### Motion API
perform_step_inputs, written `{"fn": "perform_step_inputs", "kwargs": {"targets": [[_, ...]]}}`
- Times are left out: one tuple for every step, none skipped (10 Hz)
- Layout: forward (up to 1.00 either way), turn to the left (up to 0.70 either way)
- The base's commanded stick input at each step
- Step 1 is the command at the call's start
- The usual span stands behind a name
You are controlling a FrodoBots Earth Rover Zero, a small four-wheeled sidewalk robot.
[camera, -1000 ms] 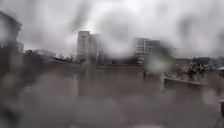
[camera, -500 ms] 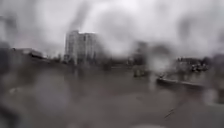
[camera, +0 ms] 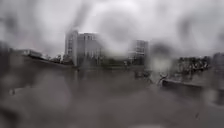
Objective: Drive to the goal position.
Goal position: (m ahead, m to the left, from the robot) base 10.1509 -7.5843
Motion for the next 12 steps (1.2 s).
{"fn": "perform_step_inputs", "kwargs": {"targets": [[0.68, 0.0], [0.67, 0.0], [0.66, 0.0], [0.67, 0.0], [0.68, 0.02], [0.66, 0.02], [0.68, 0.01], [0.66, -0.03], [0.67, -0.09], [0.66, -0.18], [0.66, -0.26], [0.66, -0.3]]}}
